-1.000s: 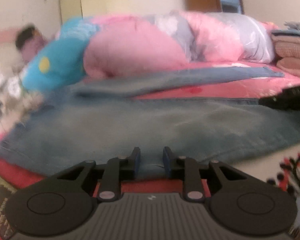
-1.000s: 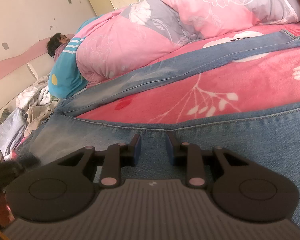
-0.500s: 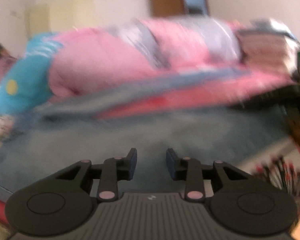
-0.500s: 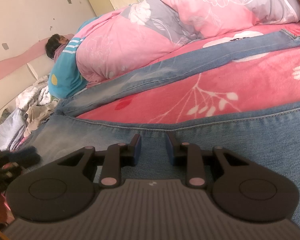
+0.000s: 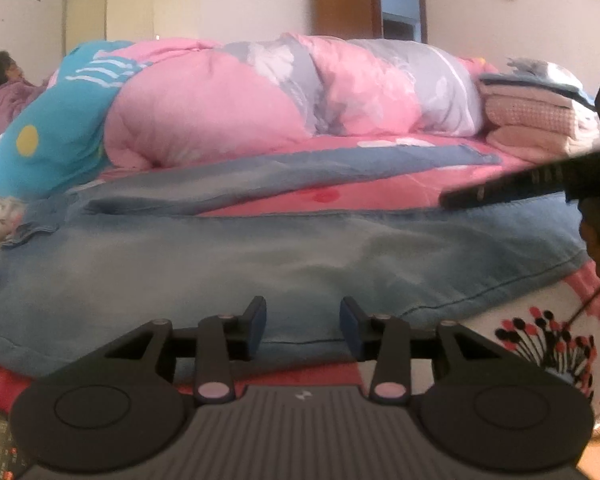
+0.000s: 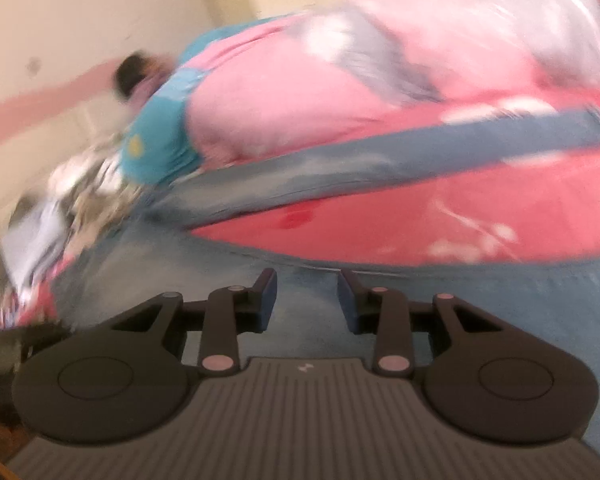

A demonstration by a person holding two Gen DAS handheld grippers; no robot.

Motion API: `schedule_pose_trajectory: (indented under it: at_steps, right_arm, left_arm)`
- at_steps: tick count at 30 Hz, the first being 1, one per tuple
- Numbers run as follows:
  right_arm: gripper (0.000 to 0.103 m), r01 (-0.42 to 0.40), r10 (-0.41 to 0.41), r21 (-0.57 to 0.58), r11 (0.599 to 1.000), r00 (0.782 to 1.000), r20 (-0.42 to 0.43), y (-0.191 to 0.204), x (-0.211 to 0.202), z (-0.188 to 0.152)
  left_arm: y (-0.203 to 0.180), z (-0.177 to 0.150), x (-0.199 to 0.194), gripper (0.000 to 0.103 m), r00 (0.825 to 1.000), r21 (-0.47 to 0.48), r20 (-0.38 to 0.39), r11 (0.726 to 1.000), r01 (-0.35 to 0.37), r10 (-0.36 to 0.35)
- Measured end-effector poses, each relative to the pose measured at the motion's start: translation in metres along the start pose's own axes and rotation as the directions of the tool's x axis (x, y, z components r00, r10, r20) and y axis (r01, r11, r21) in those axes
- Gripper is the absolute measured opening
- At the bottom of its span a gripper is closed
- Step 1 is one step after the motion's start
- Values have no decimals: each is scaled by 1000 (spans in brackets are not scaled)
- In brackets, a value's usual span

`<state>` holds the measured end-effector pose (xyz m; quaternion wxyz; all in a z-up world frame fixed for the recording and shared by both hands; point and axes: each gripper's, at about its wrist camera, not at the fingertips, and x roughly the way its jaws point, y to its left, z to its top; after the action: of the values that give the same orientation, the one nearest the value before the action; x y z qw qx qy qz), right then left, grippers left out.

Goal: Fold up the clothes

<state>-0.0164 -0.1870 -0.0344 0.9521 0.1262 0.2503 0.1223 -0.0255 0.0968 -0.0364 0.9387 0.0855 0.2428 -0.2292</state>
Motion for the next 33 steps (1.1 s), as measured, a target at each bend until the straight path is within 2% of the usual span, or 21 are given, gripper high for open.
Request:
schedule_pose_trajectory:
  at_steps: [3,6,8,10,14,17,20,23,25,28,31,33]
  right_arm:
    - [33,-11,0,-169,986,998,-66,29,13,-6]
    - [33,-18,-14,-221,975,990,-143,39,22,-26]
    - [33,-11,-18,-248,969,993,-114,44,9,-40]
    - [33,-21,-11,-262,965,993,-119,48,-8,-47]
    - [33,-19,-16,-271,962,992,-126,52,-38,-47]
    - [33,35,-46,-221,975,998,-47,41,-49,-31]
    - [33,92,-92,-130,987,996,7,23,-34,-18]
    - [33,102,-103,-65,993,995,-1,12,-14,-22]
    - [33,115,-118,-84,990,993,-31,13,-6,-35]
    - [34,105,-107,-156,982,994,-6,27,-23,-57]
    - [33,71,-74,-175,982,997,-11,33,-44,-61]
    - [33,85,-82,-153,985,996,25,31,-58,-59]
  left_arm:
    - [0,3,-5,43,1000,-5,31,1000,5,-4]
    - [-6,6,-8,46,998,6,66,1000,14,-14]
    - [-11,9,-9,48,996,20,84,999,25,-27]
    - [-18,11,-6,49,996,35,86,999,35,-38]
    - [-30,13,3,52,996,57,69,997,49,-53]
    - [-39,11,12,55,997,80,45,995,57,-61]
    - [-43,10,17,55,998,83,29,995,49,-52]
    - [-42,11,20,56,999,65,23,997,43,-44]
    - [-41,11,22,59,999,53,19,998,38,-39]
    - [-39,12,24,60,999,35,13,999,31,-32]
    - [-38,12,27,61,1000,17,7,1000,24,-24]
    - [-34,14,28,63,1000,-11,9,1000,13,-13]
